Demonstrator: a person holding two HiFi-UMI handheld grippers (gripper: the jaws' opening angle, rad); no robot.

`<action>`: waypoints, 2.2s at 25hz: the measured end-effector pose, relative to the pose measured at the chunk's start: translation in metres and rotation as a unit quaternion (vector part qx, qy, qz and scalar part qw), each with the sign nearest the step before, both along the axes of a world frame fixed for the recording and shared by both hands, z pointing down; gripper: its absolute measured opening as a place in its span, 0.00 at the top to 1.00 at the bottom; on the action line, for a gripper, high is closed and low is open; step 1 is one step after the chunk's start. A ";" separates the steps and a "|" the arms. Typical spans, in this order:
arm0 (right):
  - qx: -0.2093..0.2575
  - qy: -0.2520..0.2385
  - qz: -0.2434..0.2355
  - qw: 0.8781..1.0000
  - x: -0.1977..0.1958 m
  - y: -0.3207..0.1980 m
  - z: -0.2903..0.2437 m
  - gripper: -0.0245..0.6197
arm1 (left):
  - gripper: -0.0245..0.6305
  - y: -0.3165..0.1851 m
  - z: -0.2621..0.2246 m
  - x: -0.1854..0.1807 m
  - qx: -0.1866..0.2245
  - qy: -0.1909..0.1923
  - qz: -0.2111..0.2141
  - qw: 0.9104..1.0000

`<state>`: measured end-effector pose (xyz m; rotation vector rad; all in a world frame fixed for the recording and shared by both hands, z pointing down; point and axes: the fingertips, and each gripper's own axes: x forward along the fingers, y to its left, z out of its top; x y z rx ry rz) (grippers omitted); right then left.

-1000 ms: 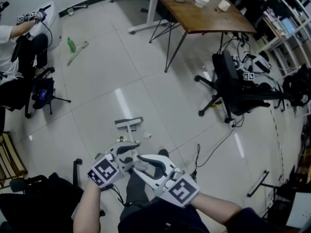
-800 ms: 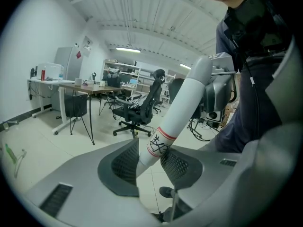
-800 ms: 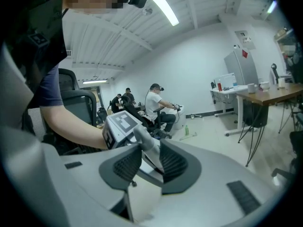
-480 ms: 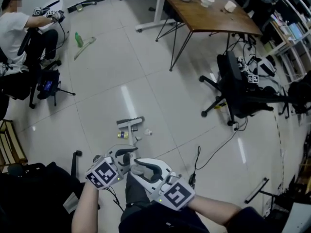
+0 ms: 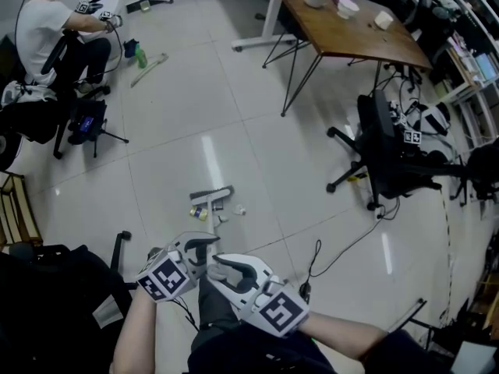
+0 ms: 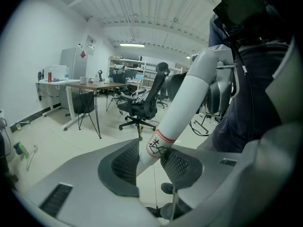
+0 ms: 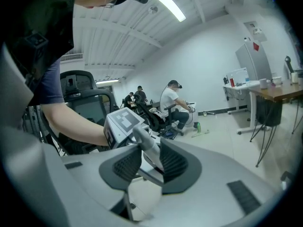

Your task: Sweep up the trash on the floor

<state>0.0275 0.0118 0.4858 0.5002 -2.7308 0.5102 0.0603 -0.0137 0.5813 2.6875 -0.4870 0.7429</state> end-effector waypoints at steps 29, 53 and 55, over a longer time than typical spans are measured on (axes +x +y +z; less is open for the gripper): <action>0.107 0.017 -0.052 0.993 -0.088 -0.152 -0.035 0.79 | 0.83 -0.150 -0.041 -0.082 0.137 0.007 -0.104 0.985; 0.124 -0.177 -0.338 0.916 -0.132 -0.206 -0.205 0.80 | 0.82 -0.213 -0.211 -0.148 0.222 -0.017 -0.346 0.911; 0.128 -0.196 -0.358 0.904 -0.117 -0.207 -0.223 0.81 | 0.82 -0.213 -0.231 -0.140 0.230 -0.045 -0.394 0.889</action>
